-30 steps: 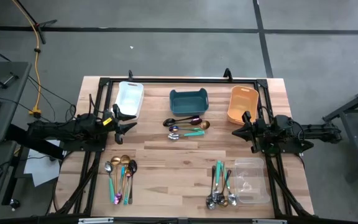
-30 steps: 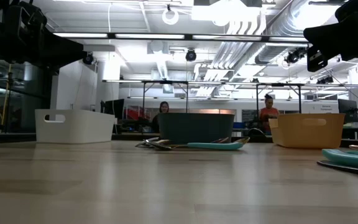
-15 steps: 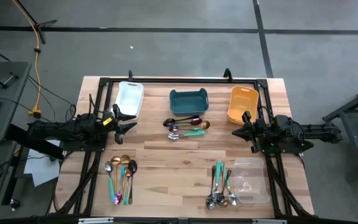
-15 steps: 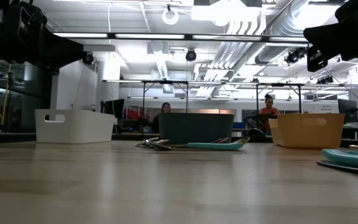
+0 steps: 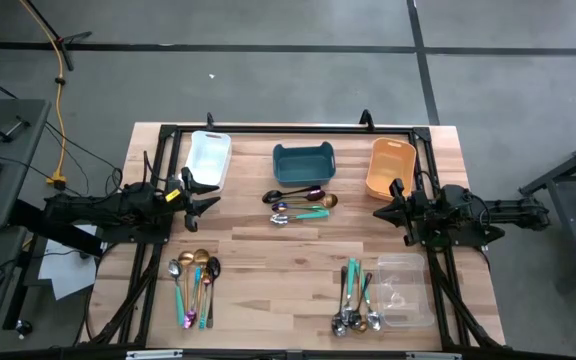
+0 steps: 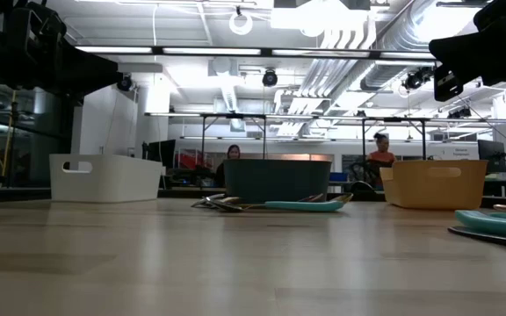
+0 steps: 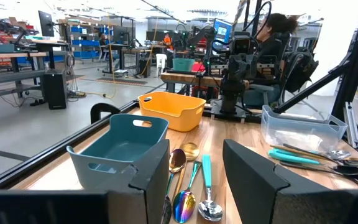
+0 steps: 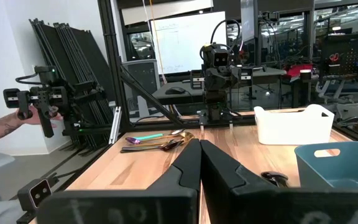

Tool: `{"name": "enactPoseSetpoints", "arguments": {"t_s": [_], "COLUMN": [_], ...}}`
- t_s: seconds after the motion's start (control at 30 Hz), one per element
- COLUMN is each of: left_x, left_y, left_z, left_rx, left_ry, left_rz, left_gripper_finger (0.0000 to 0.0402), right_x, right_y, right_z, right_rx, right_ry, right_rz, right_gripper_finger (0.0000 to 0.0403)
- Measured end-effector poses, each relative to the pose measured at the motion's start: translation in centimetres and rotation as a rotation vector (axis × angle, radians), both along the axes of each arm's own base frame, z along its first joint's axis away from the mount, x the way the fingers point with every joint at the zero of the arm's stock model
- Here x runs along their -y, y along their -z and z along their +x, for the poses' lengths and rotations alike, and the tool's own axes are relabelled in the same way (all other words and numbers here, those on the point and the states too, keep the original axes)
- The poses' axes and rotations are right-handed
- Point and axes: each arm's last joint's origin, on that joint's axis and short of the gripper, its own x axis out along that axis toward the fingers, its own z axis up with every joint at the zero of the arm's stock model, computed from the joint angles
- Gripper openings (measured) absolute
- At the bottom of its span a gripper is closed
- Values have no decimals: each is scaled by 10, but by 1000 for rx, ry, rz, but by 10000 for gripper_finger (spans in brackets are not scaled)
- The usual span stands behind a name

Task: Sort silverware by color (type)

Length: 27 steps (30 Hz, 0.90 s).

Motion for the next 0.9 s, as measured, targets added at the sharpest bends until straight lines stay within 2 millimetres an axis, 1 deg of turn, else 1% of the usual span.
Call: {"name": "enactPoseSetpoints", "arguments": {"t_s": [0.2, 0.3, 0.37, 0.43, 0.5, 0.63, 0.77, 0.9], "left_x": [0, 0, 0, 0, 0, 0, 0, 0], "left_y": [0, 0, 0, 0, 0, 0, 0, 0], "left_z": [0, 0, 0, 0, 0, 0, 0, 0], "left_rx": [0, 0, 0, 0, 0, 0, 0, 0], "left_ry": [0, 0, 0, 0, 0, 0, 0, 0], "left_rz": [0, 0, 0, 0, 0, 0, 0, 0], "left_gripper_finger": [145, 145, 145, 145, 145, 145, 145, 145], "right_x": [0, 0, 1, 3, 5, 3, -1, -7], "right_y": [0, 0, -2, -8, -16, -26, -28, -32], "right_z": [0, 0, 0, -1, -2, 1, 15, 35], "right_rx": [-9, -21, -7, 56, 134, 223, 119, -13], "right_ry": [-8, -18, 6, 63, 75, 33, 55, 78], "right_rz": [67, 151, 218, 321, 391, 387, 357, 311], "right_gripper_finger": [0, 0, 0, 0, 0, 3, 25, 72]}}
